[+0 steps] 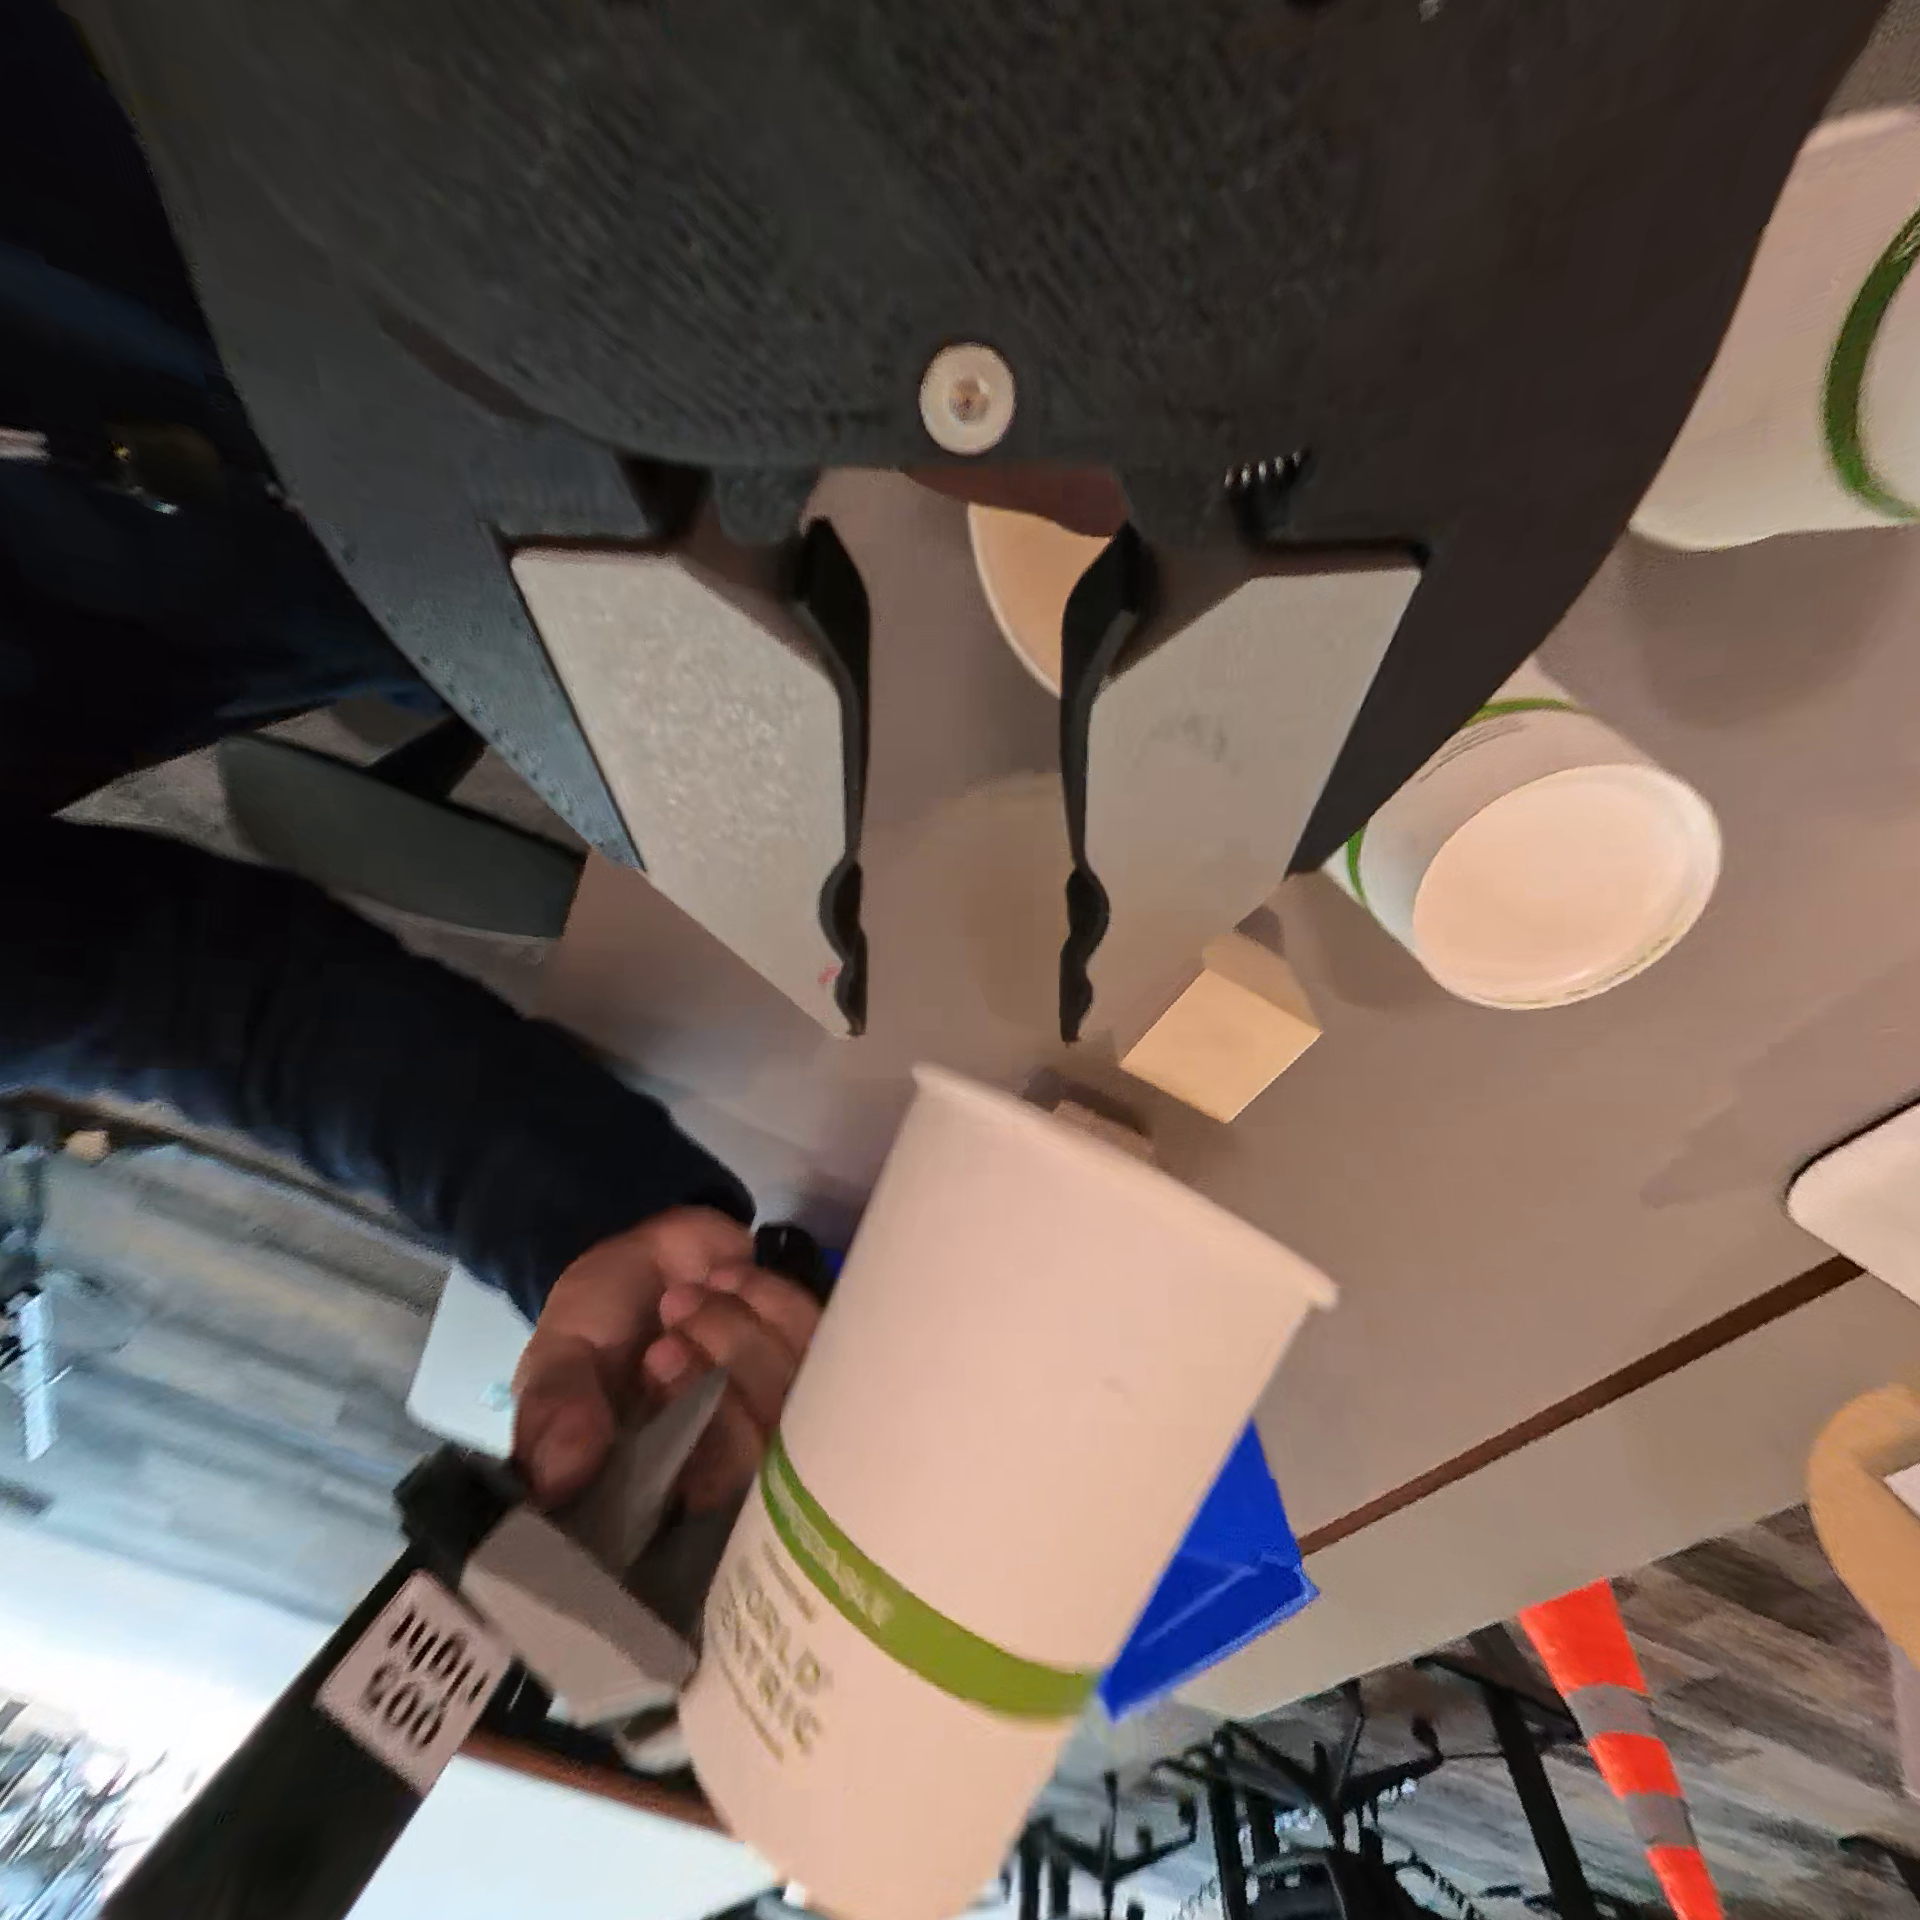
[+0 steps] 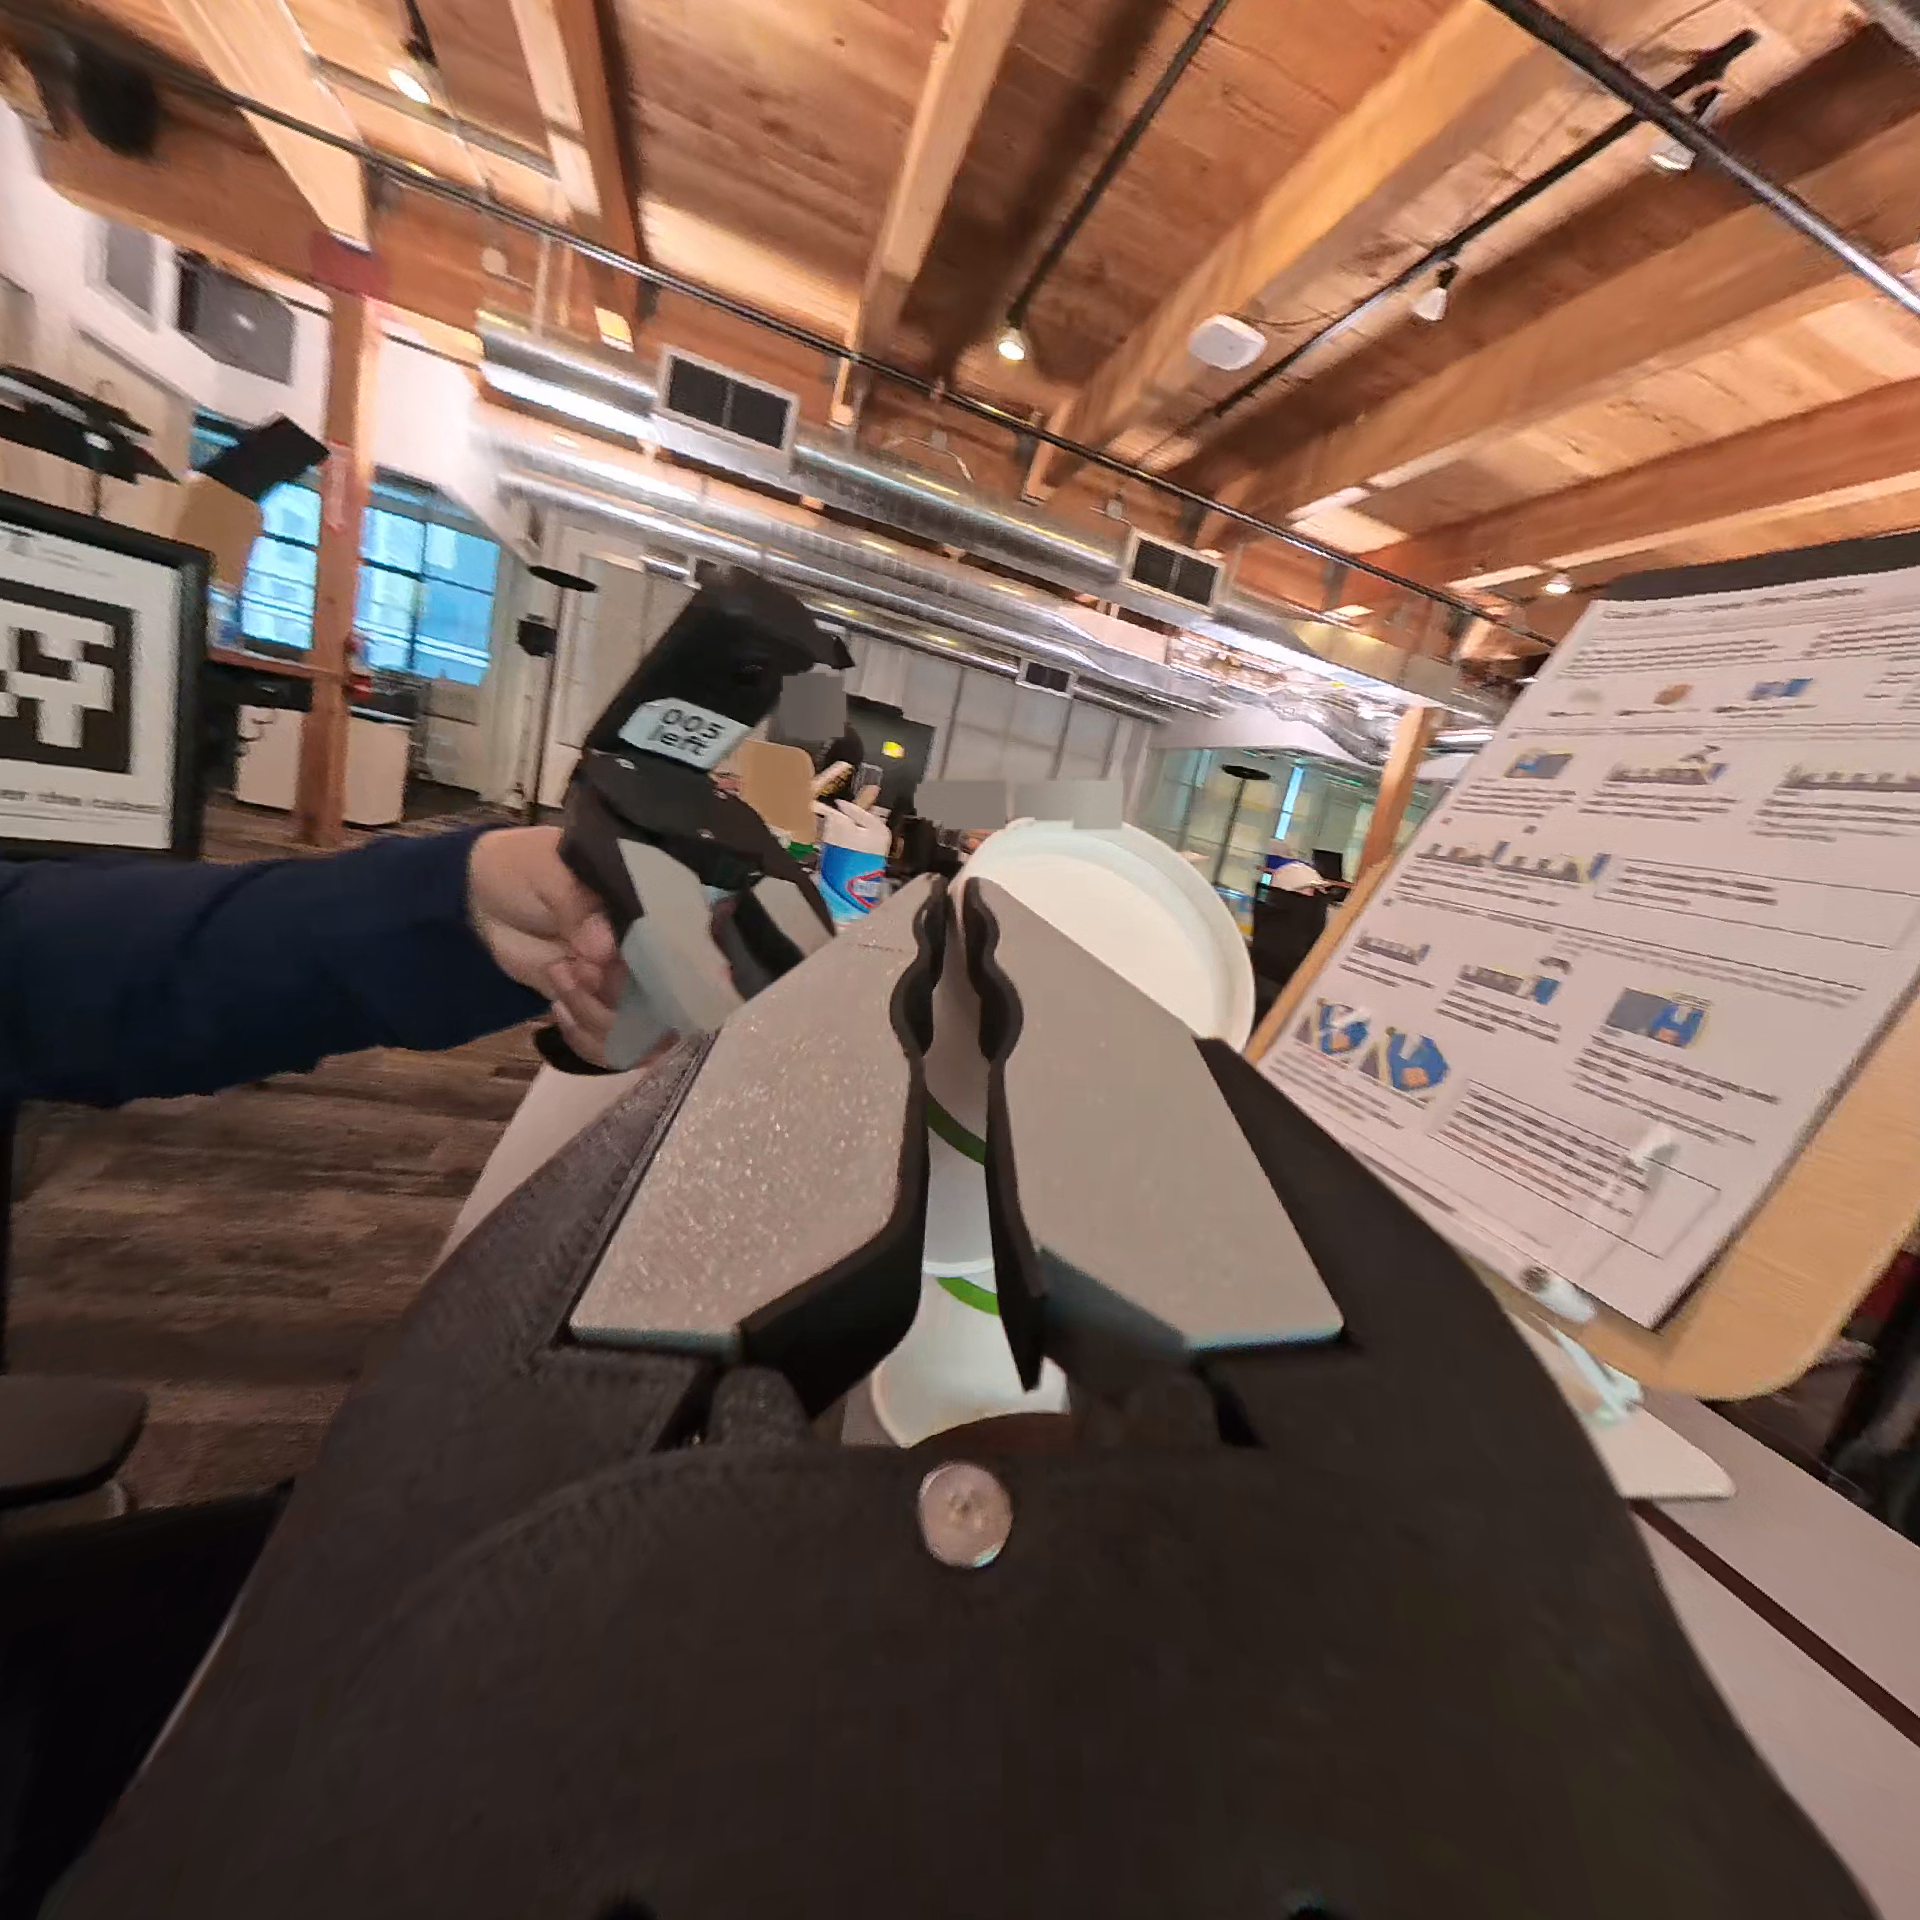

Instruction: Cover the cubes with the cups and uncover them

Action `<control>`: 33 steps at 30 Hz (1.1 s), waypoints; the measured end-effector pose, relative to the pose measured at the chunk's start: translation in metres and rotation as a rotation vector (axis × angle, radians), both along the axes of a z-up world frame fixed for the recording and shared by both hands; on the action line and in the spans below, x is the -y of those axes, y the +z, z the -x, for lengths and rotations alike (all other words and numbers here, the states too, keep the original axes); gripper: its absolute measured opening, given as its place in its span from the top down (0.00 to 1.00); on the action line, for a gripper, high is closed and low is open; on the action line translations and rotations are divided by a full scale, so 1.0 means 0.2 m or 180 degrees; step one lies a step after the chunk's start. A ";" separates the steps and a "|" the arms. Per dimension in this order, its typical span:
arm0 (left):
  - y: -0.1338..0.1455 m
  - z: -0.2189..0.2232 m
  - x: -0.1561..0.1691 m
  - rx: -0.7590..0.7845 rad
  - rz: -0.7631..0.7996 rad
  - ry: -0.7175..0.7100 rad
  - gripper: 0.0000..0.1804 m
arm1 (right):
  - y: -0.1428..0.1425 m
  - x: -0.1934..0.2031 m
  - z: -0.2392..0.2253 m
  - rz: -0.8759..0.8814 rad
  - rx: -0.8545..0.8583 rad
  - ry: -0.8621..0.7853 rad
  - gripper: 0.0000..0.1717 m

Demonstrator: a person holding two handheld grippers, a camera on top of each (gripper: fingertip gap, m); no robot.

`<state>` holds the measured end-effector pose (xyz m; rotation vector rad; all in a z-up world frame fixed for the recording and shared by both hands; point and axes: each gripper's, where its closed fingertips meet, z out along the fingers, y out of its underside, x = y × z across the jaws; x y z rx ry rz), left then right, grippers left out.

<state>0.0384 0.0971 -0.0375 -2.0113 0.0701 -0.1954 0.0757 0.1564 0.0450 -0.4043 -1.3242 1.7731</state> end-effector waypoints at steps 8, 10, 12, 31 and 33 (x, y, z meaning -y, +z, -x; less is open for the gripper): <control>0.20 0.05 0.02 -0.0018 -0.0503 0.0130 0.97 | -0.02 0.04 -0.04 0.0017 0.0075 0.0383 1.00; 0.26 0.08 0.06 -0.0202 -0.0549 0.0198 0.98 | -0.05 0.07 -0.01 -0.0029 0.0203 0.0450 1.00; 0.29 0.10 0.13 -0.0467 -0.0413 0.0172 0.99 | -0.13 0.11 0.03 -0.0161 0.0486 0.0575 1.00; 0.16 0.09 0.52 -0.2270 0.1446 -0.0174 0.99 | -0.33 0.04 0.24 -0.0301 0.1053 0.0029 0.95; 0.13 0.04 0.51 -0.2136 0.1455 -0.0310 0.99 | -0.35 0.04 0.25 -0.0337 0.1081 0.0009 0.94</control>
